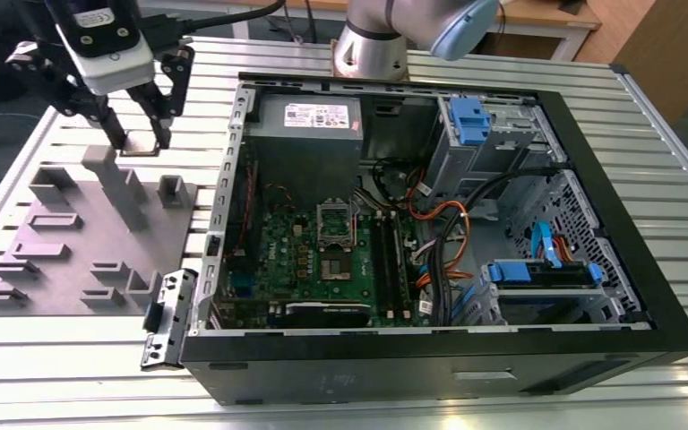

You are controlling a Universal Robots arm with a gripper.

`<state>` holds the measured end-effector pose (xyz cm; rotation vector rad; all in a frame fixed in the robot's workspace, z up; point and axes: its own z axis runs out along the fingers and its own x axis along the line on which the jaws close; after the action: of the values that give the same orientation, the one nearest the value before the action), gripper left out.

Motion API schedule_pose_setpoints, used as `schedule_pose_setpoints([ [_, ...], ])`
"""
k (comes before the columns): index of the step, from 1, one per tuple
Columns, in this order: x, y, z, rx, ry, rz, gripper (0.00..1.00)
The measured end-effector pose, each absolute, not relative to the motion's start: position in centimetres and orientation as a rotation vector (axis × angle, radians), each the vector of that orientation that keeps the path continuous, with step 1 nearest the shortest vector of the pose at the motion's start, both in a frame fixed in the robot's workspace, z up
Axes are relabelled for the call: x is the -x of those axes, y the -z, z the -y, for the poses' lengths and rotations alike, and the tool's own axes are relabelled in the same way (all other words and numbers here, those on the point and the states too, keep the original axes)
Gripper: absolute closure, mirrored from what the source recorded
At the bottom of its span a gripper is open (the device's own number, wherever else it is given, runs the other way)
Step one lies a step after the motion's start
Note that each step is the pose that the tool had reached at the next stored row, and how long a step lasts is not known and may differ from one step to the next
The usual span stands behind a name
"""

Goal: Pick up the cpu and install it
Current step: 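Pick up the cpu and move it towards the insertion slot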

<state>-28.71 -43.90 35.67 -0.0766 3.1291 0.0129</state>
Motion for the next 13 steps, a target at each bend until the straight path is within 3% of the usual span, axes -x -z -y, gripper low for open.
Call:
schedule_pose_setpoints([
  [13, 24.3, -35.7, 43.9, 0.077, -0.013, -3.131, 0.53],
])
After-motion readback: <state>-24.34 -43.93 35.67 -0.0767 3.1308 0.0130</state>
